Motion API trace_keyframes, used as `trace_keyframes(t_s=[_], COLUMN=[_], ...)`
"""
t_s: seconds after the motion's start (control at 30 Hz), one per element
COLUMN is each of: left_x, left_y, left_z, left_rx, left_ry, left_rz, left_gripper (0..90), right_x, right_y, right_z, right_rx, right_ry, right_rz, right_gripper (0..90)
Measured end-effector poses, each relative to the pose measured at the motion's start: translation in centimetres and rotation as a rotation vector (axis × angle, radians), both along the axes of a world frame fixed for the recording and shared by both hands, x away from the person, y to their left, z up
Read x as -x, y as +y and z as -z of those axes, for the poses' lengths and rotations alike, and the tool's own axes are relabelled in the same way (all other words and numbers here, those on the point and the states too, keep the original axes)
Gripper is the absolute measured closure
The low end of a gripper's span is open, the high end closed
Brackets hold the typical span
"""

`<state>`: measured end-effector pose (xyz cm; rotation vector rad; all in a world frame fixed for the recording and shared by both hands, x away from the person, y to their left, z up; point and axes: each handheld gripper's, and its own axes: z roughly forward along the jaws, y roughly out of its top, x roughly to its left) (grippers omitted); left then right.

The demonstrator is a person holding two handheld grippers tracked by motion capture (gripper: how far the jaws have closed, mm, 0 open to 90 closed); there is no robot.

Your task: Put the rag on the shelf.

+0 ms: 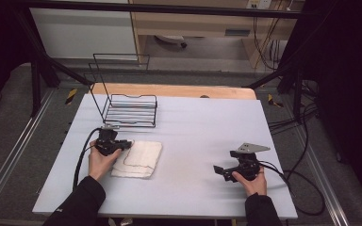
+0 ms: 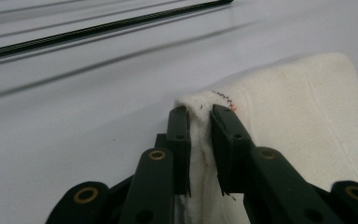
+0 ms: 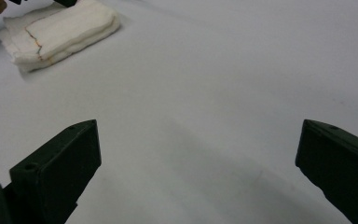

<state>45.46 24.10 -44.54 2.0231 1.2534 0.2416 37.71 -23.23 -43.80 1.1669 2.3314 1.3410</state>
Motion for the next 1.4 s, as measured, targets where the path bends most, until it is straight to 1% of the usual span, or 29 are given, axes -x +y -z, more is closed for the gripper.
trace_keyframes(t_s=[0.03, 0.1, 0.17, 0.2, 0.27, 0.3, 0.33, 0.37, 0.43, 0.5, 0.53, 0.6, 0.63, 0.8, 0.83, 0.87, 1.07, 1.13, 1.17, 1.2, 1.23, 1.27, 1.3, 1.33, 1.37, 1.4], left_x=[0.0, 0.0, 0.0, 0.0, 0.0, 0.0, 0.0, 0.0, 0.0, 0.0, 0.1, 0.1, 0.1, 0.1, 0.2, 0.2, 0.2, 0.2, 0.2, 0.2, 0.2, 0.2, 0.2, 0.2, 0.2, 0.2], left_y=[0.0, 0.0, -0.1, -0.1, 0.0, 0.0, 0.0, -0.1, -0.1, -0.1, -0.2, -0.3, -0.3, -0.3, -0.3, -0.3, -0.4, -0.4, -0.4, -0.3, -0.3, -0.3, -0.4, -0.4, -0.4, -0.4], left_z=[0.0, 0.0, 0.0, 0.0, 0.1, 0.1, 0.1, 0.0, 0.0, 0.0, 0.0, 0.0, 0.0, 0.0, 0.0, 0.0, 0.0, 0.0, 0.0, 0.0, 0.0, 0.0, 0.0, 0.0, 0.0, 0.0], left_rx=[0.002, -0.006, -0.015, -0.016, -0.011, -0.011, -0.011, -0.013, -0.016, -0.022, -0.023, -0.034, -0.035, -0.037, -0.039, -0.039, -0.043, -0.043, -0.042, -0.042, -0.042, -0.043, -0.046, -0.049, -0.052, -0.056], left_ry=[0.000, -0.009, -0.016, -0.017, -0.014, -0.014, -0.015, -0.015, -0.018, -0.022, -0.024, -0.033, -0.034, -0.037, -0.038, -0.039, -0.043, -0.043, -0.043, -0.043, -0.044, -0.044, -0.046, -0.049, -0.051, -0.055], left_rz=[0.001, 0.008, 0.015, 0.016, 0.015, 0.015, 0.015, 0.013, 0.013, 0.015, 0.015, 0.019, 0.019, 0.021, 0.022, 0.021, 0.022, 0.022, 0.022, 0.023, 0.023, 0.024, 0.026, 0.028, 0.030, 0.030], left_gripper=[76.9, 77.0, 77.0, 77.0, 76.9, 76.9, 76.9, 76.9, 76.9, 76.8, 76.8, 76.8, 76.8, 76.8, 76.8, 76.7, 76.7, 76.8, 76.7, 76.7, 76.7, 76.6, 76.6, 76.6, 76.6, 76.4], right_x=[-0.1, -0.5, -0.7, -0.8, -1.0, -1.2, -1.2, -1.5, -1.7, -2.0, -2.1, -2.3, -2.4, -3.3, -3.3, -3.8, -5.4, -5.9, -6.2, -6.4, -6.4, -6.9, -6.9, -7.2, -7.2, -7.6], right_y=[0.3, 1.5, 2.3, 2.7, 3.5, 3.9, 3.9, 4.6, 5.5, 6.2, 6.7, 7.7, 8.2, 10.9, 10.9, 12.0, 15.3, 16.2, 16.6, 17.0, 17.0, 17.8, 17.8, 18.5, 18.5, 19.1], right_z=[0.0, -0.3, -0.4, -0.4, -0.4, -0.4, -0.4, -0.4, -0.5, -0.7, -0.7, -1.0, -1.1, -1.5, -1.5, -1.7, -1.9, -2.0, -2.0, -2.0, -2.0, -1.9, -1.9, -1.7, -1.7, -1.4], right_rx=[-0.001, 0.017, 0.019, 0.016, 0.012, 0.020, 0.020, 0.028, 0.038, 0.032, 0.036, 0.037, 0.046, 0.049, 0.049, 0.055, 0.072, 0.057, 0.051, 0.051, 0.051, 0.059, 0.059, 0.058, 0.058, 0.069], right_ry=[-0.003, -0.010, -0.010, -0.017, -0.015, -0.021, -0.021, -0.020, -0.027, -0.023, -0.027, -0.020, -0.028, -0.029, -0.029, -0.020, -0.015, 0.001, 0.002, 0.007, 0.007, 0.011, 0.011, 0.028, 0.028, 0.033], right_rz=[-0.001, -0.007, 0.001, 0.001, -0.002, -0.003, -0.003, -0.002, -0.002, -0.004, -0.007, -0.011, -0.015, -0.032, -0.032, -0.036, -0.042, -0.034, -0.035, -0.033, -0.033, -0.042, -0.042, -0.030, -0.030, -0.023], right_gripper=[0.6, 0.6, 0.5, 0.6, 0.5, 0.6, 0.6, 0.6, 0.6, 0.7, 0.8, 0.9, 0.9, 2.2, 2.2, 3.6, 7.8, 9.8, 10.9, 11.0, 11.0, 12.3, 12.3, 13.5, 13.5, 16.5])
